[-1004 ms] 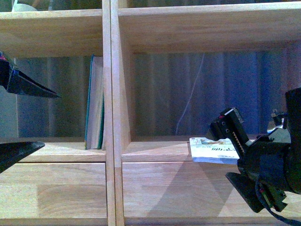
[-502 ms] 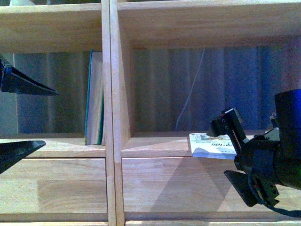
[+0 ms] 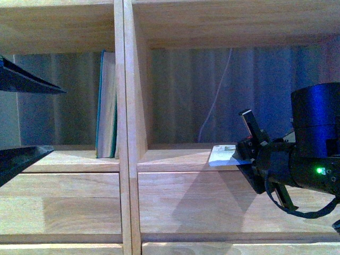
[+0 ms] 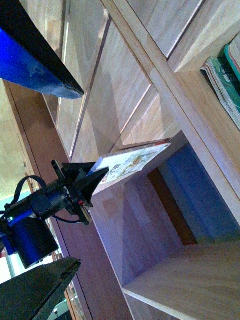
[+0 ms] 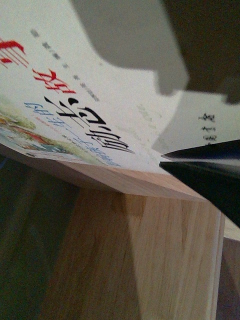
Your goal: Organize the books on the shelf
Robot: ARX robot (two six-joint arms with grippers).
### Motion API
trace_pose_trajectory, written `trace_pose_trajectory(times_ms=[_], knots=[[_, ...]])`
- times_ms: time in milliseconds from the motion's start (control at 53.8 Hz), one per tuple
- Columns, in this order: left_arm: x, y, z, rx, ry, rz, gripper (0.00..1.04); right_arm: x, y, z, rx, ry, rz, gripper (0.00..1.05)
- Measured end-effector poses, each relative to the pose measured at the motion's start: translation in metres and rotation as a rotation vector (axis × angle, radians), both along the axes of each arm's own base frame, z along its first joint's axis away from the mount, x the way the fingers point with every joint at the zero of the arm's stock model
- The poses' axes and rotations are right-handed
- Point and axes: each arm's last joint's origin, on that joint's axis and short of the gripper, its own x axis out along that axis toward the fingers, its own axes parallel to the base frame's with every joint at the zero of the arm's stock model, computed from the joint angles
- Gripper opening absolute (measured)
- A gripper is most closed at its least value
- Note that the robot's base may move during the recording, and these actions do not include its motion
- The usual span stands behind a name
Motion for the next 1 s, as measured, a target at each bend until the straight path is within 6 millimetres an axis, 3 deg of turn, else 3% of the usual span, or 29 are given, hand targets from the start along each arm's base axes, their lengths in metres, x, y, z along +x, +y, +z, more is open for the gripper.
trace_pose_trajectory(times_ms=[74,260,576,1004], knots=[[-0.001,0.001,0.004,-0.012,-0.025,-0.015,0.98,0.000,0.000,0.002,0.008,-0.016,0.004,0.08],[-0.004,0.002,0.006,-0.025,-0.023,-0.045,0.98,-0.014,-0.003,0.008,0.038,-0.086,0.076,0.07],[-0.008,-0.018,0.031,-0.094,-0.078,-0.138,0.98,-0.093,-0.020,0.073,0.062,-0.426,0.320,0.07],[-0.025,-0.065,0.077,-0.123,-0.198,-0.290,0.98,-0.118,-0.007,0.084,0.041,-0.507,0.501,0.07]])
